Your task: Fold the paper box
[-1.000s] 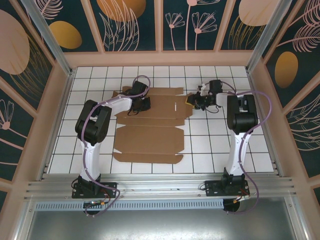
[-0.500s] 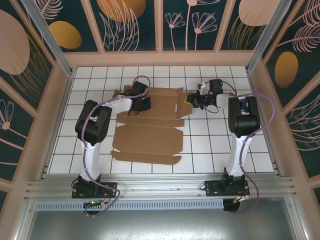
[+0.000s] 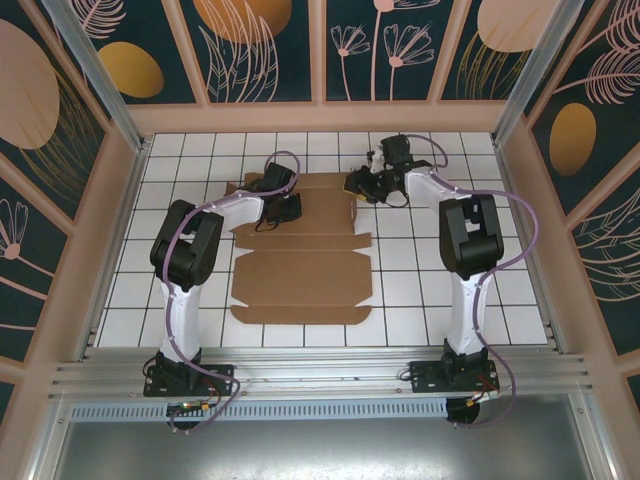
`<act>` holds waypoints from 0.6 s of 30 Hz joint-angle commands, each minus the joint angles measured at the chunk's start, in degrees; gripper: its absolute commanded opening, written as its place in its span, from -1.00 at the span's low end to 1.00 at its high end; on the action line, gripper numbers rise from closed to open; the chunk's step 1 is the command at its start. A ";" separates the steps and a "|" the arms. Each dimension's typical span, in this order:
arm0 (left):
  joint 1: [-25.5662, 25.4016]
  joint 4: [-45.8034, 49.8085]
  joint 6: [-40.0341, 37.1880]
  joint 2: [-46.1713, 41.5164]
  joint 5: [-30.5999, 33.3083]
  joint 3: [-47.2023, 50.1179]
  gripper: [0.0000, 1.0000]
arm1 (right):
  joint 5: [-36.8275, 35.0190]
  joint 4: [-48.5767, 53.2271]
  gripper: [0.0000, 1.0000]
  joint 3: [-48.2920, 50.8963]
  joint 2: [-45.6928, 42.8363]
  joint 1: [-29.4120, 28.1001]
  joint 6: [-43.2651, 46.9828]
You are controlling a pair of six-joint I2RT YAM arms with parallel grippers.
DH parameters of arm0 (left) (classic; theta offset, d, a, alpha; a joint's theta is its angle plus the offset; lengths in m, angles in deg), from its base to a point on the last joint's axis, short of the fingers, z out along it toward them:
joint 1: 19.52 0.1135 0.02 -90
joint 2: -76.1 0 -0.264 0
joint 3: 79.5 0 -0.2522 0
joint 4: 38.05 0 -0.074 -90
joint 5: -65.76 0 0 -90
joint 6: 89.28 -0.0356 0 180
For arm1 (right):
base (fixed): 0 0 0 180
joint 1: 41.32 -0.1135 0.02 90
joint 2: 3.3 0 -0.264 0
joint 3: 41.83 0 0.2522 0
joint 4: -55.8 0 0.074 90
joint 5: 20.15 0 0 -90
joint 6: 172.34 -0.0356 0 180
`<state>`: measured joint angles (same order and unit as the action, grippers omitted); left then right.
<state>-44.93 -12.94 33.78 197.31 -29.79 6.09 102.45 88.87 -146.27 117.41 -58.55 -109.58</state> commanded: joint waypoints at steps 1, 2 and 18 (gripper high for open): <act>0.01 1.61 0.68 -0.53 -0.61 1.30 -1.00 | -7.24 7.04 -0.18 -4.48 2.21 -1.86 1.67; 0.06 1.63 0.69 -0.68 -0.61 1.19 -1.00 | -7.45 7.27 -0.18 -4.96 2.47 -2.13 1.52; 0.01 1.52 0.92 -1.81 -1.06 1.49 -1.00 | -8.76 0.54 0.07 5.14 -7.02 5.89 1.73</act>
<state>-44.93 -12.98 33.98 196.98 -29.83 6.55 94.25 91.91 -143.47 115.35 -54.99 -108.99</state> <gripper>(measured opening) 0.051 0.532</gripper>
